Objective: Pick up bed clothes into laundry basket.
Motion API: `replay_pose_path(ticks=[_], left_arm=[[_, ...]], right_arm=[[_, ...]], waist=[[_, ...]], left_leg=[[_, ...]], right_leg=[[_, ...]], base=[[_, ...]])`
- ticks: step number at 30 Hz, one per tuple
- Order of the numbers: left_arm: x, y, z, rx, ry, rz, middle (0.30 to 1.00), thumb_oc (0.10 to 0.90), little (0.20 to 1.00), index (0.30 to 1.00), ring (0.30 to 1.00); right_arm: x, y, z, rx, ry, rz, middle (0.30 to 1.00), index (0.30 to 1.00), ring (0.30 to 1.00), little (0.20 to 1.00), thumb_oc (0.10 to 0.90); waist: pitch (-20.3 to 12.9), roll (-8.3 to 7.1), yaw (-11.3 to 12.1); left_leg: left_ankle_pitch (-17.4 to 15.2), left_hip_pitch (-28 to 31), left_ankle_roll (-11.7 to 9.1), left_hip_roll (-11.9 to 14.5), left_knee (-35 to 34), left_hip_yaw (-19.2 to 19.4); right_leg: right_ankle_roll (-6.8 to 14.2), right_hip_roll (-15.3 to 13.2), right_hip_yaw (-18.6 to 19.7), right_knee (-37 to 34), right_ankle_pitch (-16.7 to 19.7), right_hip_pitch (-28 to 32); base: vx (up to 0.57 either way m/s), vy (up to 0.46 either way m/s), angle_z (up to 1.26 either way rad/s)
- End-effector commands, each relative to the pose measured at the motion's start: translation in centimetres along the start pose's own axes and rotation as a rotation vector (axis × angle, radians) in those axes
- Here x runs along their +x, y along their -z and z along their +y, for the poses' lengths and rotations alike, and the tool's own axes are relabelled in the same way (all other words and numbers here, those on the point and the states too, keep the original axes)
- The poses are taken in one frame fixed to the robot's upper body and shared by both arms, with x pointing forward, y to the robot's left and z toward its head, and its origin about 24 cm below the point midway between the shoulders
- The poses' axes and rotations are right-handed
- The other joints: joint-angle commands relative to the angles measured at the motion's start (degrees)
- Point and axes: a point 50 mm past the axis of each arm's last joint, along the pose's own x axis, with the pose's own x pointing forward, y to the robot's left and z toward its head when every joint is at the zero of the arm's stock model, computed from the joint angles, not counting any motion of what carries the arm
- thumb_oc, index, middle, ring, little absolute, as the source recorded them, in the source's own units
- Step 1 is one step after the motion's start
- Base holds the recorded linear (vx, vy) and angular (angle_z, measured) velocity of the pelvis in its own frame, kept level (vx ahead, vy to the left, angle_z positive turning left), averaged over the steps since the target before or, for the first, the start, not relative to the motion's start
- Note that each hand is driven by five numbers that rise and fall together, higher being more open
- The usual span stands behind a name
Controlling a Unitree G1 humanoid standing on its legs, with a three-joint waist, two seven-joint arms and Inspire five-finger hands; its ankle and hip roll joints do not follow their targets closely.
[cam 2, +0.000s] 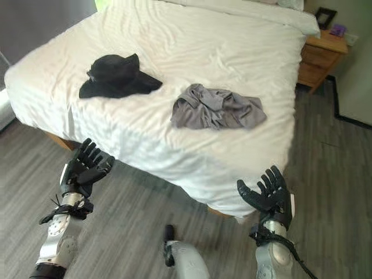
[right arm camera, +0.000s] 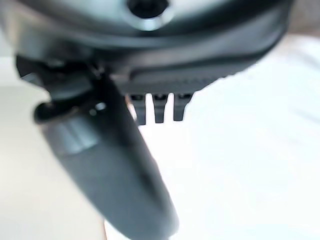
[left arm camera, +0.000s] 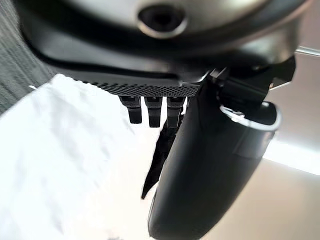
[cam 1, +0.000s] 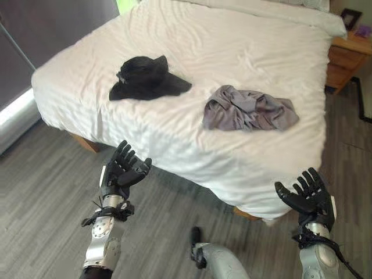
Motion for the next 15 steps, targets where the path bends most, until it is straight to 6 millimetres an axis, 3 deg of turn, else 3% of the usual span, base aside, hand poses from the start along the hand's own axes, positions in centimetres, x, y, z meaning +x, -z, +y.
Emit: replay_pose_path(ticks=[1,2,3,4,5,6,8,12,15], left_arm=[[1.6,-7.8,-1.4,0.029,0.127,-0.365,0.9,0.8,0.9,0.9,0.9],[1.4,-8.0,-1.0,0.047,0.108,-0.371,0.9,0.8,0.9,0.9,0.9],[1.0,-8.5,-0.3,0.073,0.068,-0.394,0.9,0.8,0.9,0.9,0.9],[0.7,-8.8,0.0,0.075,0.06,-0.405,0.9,0.8,0.9,0.9,0.9],[0.4,-9.2,0.8,0.088,0.037,-0.421,0.9,0.8,0.9,0.9,0.9],[0.4,-9.2,0.8,0.088,0.037,-0.421,0.9,0.8,0.9,0.9,0.9],[-0.2,-10.6,1.4,0.149,0.025,-0.478,0.9,0.8,0.9,0.9,0.9],[0.1,-11.8,0.8,0.132,0.06,-0.526,0.9,0.8,0.9,0.9,0.9],[0.6,-12.3,0.0,0.155,0.115,-0.534,0.9,0.8,0.9,0.9,0.9]], right_arm=[[1.2,-6.9,0.6,0.01,-0.058,-0.341,0.9,0.9,0.9,0.9,0.8],[1.5,-7.3,0.5,-0.017,-0.046,-0.348,0.9,0.9,0.9,0.9,0.8],[1.7,-7.8,0.9,-0.008,-0.052,-0.369,0.9,0.9,0.9,0.9,0.8],[1.8,-8.1,1.1,-0.013,-0.063,-0.378,0.9,0.9,0.9,0.9,0.8],[2.0,-8.5,1.4,-0.033,-0.082,-0.392,0.9,0.9,0.9,0.9,0.8],[2.0,-8.5,1.4,-0.033,-0.082,-0.391,0.9,0.9,0.9,0.9,0.8],[2.3,-9.8,1.9,-0.134,-0.124,-0.428,0.9,0.9,0.9,0.9,0.8],[2.2,-11.5,0.9,-0.203,-0.094,-0.483,0.9,0.9,0.9,0.9,0.8],[2.3,-12.9,0.8,-0.23,-0.099,-0.523,0.9,0.9,0.9,0.9,0.8]], waist=[[-1.99,-5.31,0.5],[-1.82,-5.91,1.21],[-1.22,-5.61,3.72],[-1.51,-5.26,4.17],[-1.77,-4.56,5.03],[-1.89,-4.61,5.11],[-3.06,-3.69,6.41],[-4.4,-3.1,4.62],[-4.53,-3.24,3.85]], left_leg=[[8.81,-3.56,0.96,8.22,-5.28,-7.09],[8.2,-6.06,2.09,8.44,-6.59,-7.2],[5.41,-7.65,3.41,7.97,-12.68,-9.67],[4.78,-6.96,3.66,7.69,-15.41,-11.03],[4.12,-5.36,4.06,7.52,-23.03,-13.09],[3.86,-4.88,4.09,7.5,-23.51,-12.96],[3.47,-2.07,3.78,6.16,-32.8,-22.77],[1.97,0.17,4.99,5.98,-38.03,-21.07],[0.87,0.53,6.13,5.57,-39.45,-18.17]], right_leg=[[10.79,-5.21,4.87,-4.62,-5.68,8.45],[10.91,-5.65,5.91,-5.73,-5.61,10.06],[11.65,-5.59,9.65,-7.17,-5.69,12.67],[12.0,-5.42,10.52,-7.25,-5.68,12.66],[12.45,-4.86,12.52,-7.28,-5.85,12.63],[12.46,-4.94,12.61,-7.41,-6.18,12.89],[13.13,-4.45,17.42,-6.73,-6.7,12.69],[13.84,-5.54,19.9,-7.81,-6.15,12.27],[15.82,-6.86,20.81,-8.79,-5.05,11.04]], base=[[0.18,-0.019,-0.5],[0.32,0.104,-1.04],[0.4,0.121,-1.1],[0.37,0.188,-1.15],[0.18,0.087,-1.12],[0.22,0.12,-1.45],[0.29,0.172,-1.34],[0.13,0.186,-0.8],[0.03,0.169,-0.21]])
